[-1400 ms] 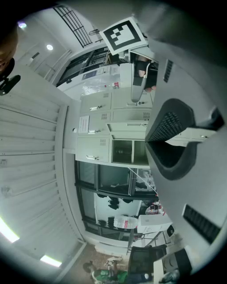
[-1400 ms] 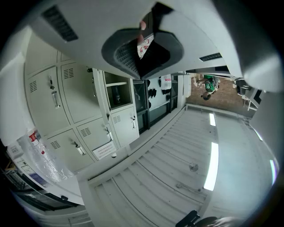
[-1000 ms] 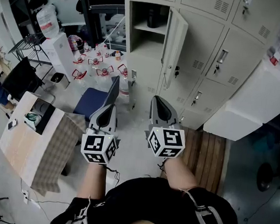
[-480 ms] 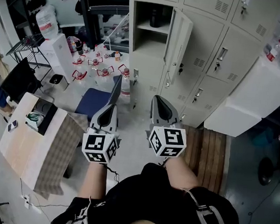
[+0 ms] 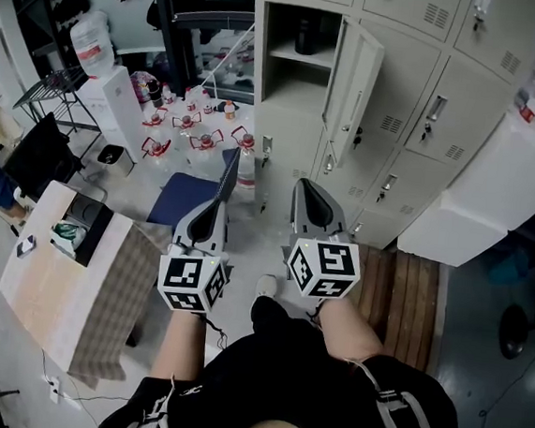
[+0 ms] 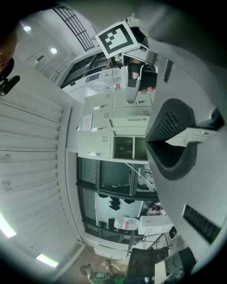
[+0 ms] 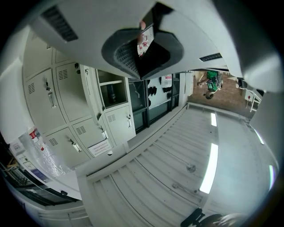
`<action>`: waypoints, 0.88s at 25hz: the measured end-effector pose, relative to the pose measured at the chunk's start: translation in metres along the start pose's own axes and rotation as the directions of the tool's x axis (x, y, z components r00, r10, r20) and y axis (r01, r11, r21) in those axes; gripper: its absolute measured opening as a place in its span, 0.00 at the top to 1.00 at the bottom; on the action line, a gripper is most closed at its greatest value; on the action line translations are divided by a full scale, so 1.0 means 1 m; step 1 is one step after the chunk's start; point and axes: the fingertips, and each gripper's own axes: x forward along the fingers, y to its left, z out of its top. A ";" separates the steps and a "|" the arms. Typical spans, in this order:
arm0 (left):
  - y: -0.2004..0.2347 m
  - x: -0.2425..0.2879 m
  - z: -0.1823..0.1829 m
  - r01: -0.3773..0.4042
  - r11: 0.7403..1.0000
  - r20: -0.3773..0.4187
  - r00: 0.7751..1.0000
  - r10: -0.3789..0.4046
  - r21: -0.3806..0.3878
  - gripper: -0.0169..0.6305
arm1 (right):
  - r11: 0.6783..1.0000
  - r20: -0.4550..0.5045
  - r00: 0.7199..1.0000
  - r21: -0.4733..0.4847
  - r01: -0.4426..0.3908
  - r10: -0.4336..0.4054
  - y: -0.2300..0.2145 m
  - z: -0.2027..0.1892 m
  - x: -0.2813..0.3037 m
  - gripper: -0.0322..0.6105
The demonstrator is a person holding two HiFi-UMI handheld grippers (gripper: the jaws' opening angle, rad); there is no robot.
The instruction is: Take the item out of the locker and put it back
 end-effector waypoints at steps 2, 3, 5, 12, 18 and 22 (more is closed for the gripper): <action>0.010 0.013 -0.003 -0.006 1.000 -0.003 1.000 0.006 0.005 0.95 | 1.000 0.002 1.000 0.011 -0.001 0.001 -0.004 -0.006 0.016 0.93; 0.014 0.020 -0.004 -0.007 1.000 -0.005 1.000 0.007 0.008 0.95 | 1.000 0.003 1.000 0.016 -0.001 0.001 -0.007 -0.008 0.026 0.93; 0.024 0.038 -0.004 -0.007 1.000 -0.006 1.000 0.007 0.012 0.95 | 1.000 0.004 1.000 0.026 -0.001 0.001 -0.013 -0.012 0.046 0.93; 0.063 0.117 0.001 -0.005 1.000 -0.009 1.000 0.005 0.022 0.95 | 0.999 0.003 1.000 0.050 -0.001 0.001 -0.038 -0.019 0.135 0.93; 0.098 0.203 0.009 -0.002 0.999 -0.007 1.000 0.002 0.032 0.95 | 0.999 0.008 1.000 0.051 0.019 -0.019 -0.075 -0.022 0.220 0.93; 0.113 0.272 0.017 0.023 0.999 -0.018 1.000 -0.022 0.045 0.95 | 0.998 0.014 0.999 0.050 0.038 -0.039 -0.105 -0.020 0.278 0.93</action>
